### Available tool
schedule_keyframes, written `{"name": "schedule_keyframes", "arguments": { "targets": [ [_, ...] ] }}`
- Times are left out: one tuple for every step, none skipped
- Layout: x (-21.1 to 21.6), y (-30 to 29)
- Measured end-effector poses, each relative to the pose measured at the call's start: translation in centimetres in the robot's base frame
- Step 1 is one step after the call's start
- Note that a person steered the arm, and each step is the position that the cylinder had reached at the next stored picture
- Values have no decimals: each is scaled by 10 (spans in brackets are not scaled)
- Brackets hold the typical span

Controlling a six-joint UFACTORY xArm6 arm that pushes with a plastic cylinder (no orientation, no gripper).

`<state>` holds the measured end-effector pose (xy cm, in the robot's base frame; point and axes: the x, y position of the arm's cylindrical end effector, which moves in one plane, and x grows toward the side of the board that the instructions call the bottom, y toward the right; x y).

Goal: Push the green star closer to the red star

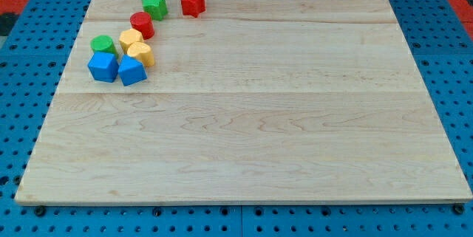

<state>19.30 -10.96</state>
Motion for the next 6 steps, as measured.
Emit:
{"name": "schedule_keyframes", "arguments": {
  "targets": [
    [3, -67],
    [34, -97],
    [43, -54],
    [46, -10],
    [53, -4],
    [55, -5]
  ]
}}
